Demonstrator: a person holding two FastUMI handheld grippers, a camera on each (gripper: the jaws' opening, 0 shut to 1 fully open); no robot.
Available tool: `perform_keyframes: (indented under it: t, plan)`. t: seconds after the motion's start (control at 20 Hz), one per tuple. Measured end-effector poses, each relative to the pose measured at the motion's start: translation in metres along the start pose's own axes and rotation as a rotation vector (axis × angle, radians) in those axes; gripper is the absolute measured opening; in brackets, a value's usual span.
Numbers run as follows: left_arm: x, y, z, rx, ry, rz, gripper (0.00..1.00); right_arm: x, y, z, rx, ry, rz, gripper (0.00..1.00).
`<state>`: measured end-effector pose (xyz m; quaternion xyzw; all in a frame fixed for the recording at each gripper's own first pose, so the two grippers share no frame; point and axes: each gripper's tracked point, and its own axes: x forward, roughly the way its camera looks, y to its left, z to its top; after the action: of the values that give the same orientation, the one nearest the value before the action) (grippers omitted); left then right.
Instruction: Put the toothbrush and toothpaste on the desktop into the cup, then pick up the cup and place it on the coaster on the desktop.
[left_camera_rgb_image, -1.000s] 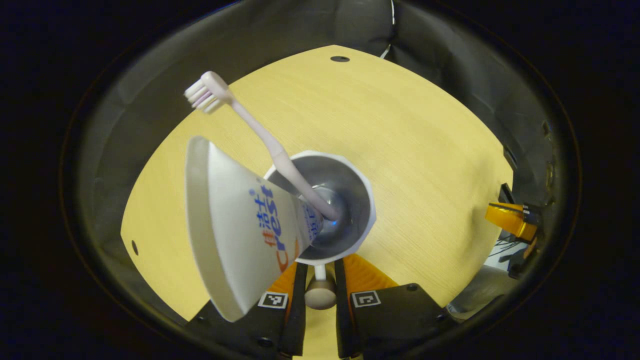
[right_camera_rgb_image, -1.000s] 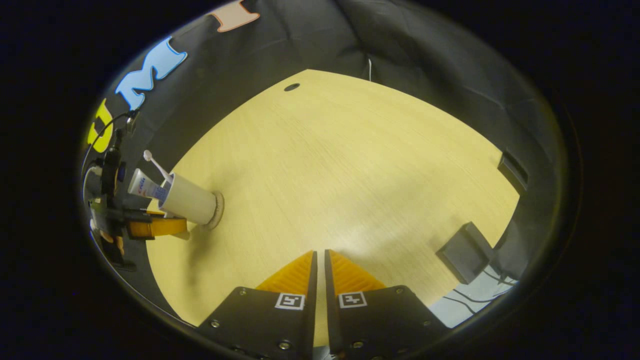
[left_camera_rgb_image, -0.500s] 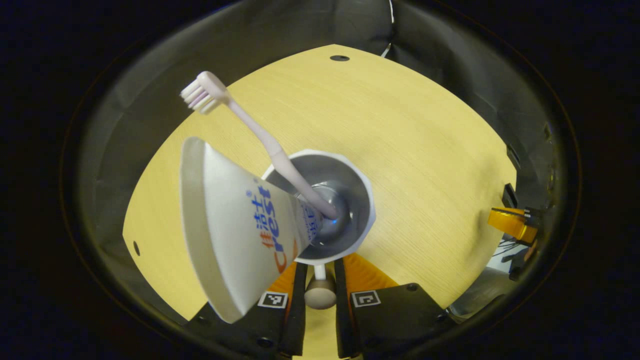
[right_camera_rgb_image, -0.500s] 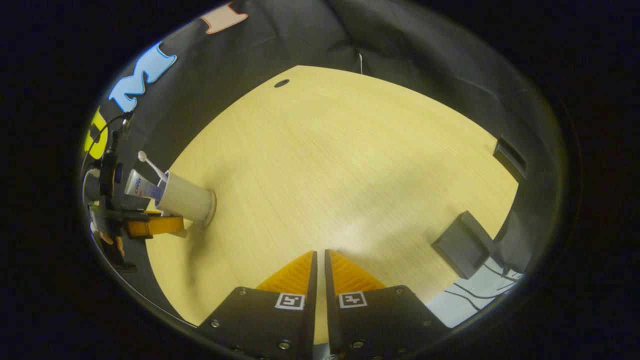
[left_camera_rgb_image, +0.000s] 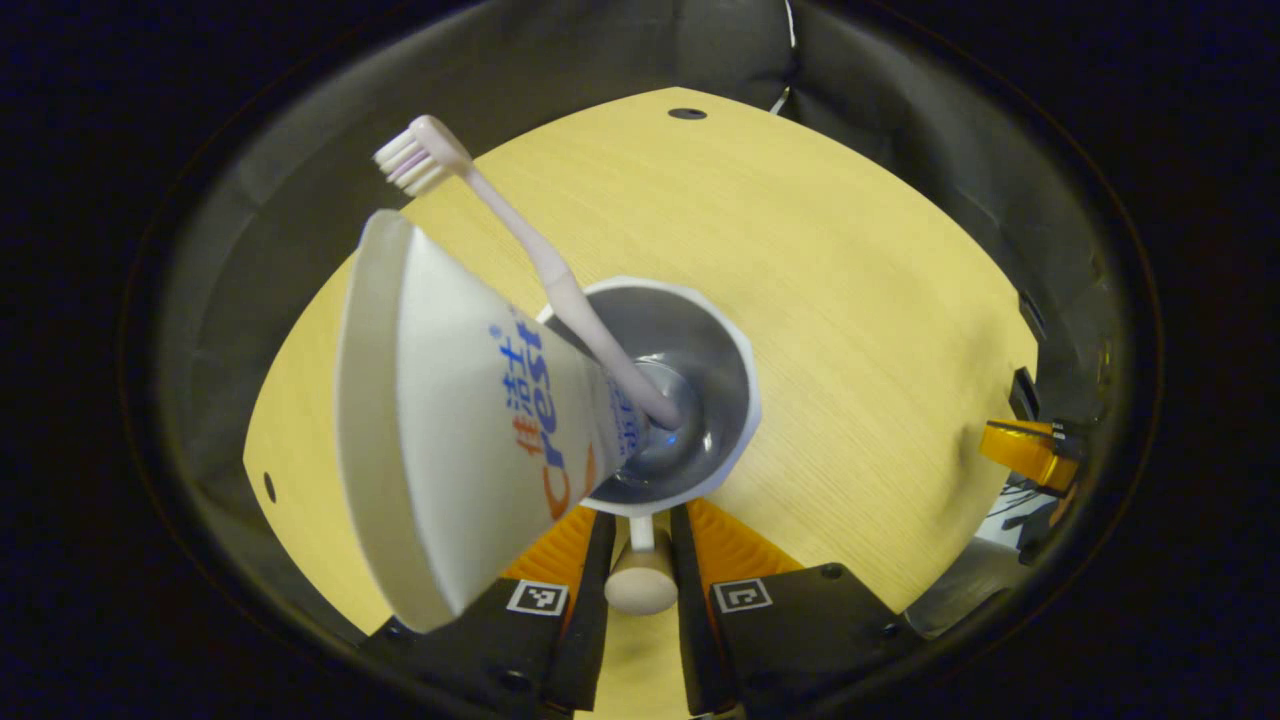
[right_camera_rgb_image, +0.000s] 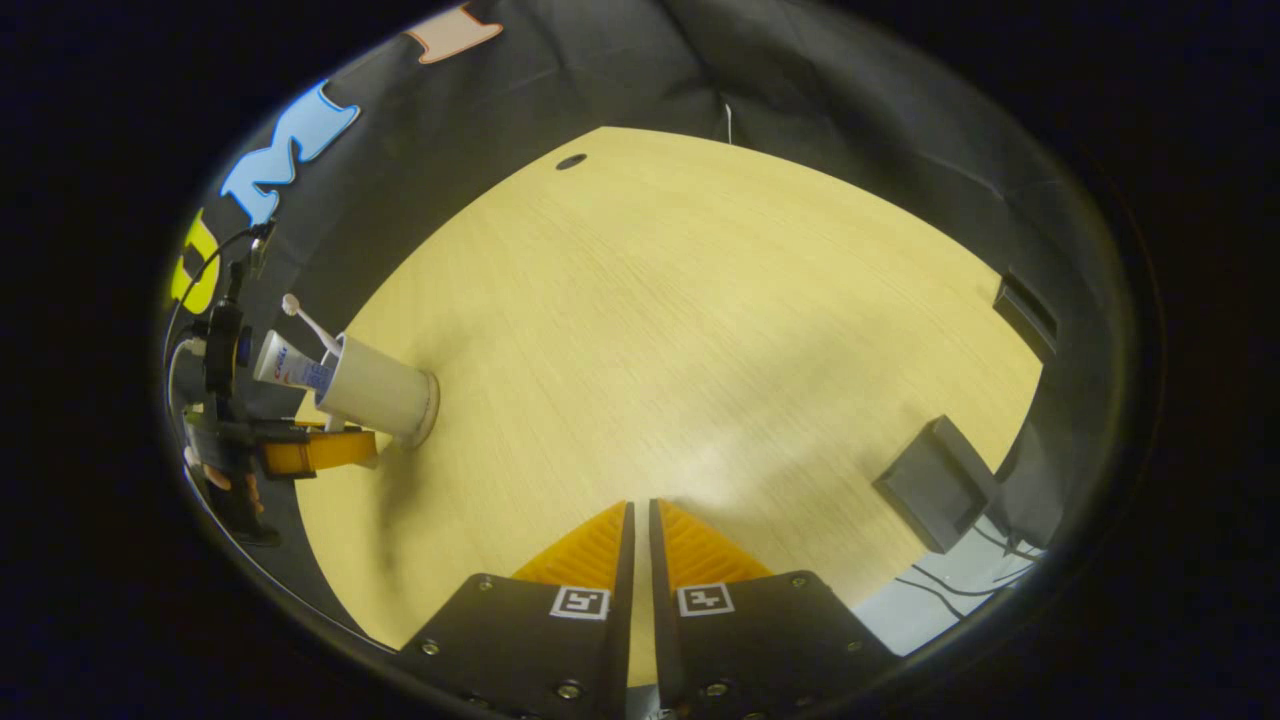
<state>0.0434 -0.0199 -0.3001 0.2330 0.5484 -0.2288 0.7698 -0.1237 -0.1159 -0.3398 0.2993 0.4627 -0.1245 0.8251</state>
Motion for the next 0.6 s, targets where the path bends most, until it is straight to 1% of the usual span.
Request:
perform_keyframes:
  t: [0.25, 0.6]
  plan:
    - [-0.006, -0.001, -0.004, -0.005, -0.031, 0.004, 0.39, 0.000, 0.000, -0.003, 0.005, 0.004, 0.001, 0.11]
    - [-0.012, 0.000, -0.029, 0.005, -0.040, -0.004, 0.39, 0.001, 0.005, -0.013, -0.026, 0.023, 0.005, 0.11]
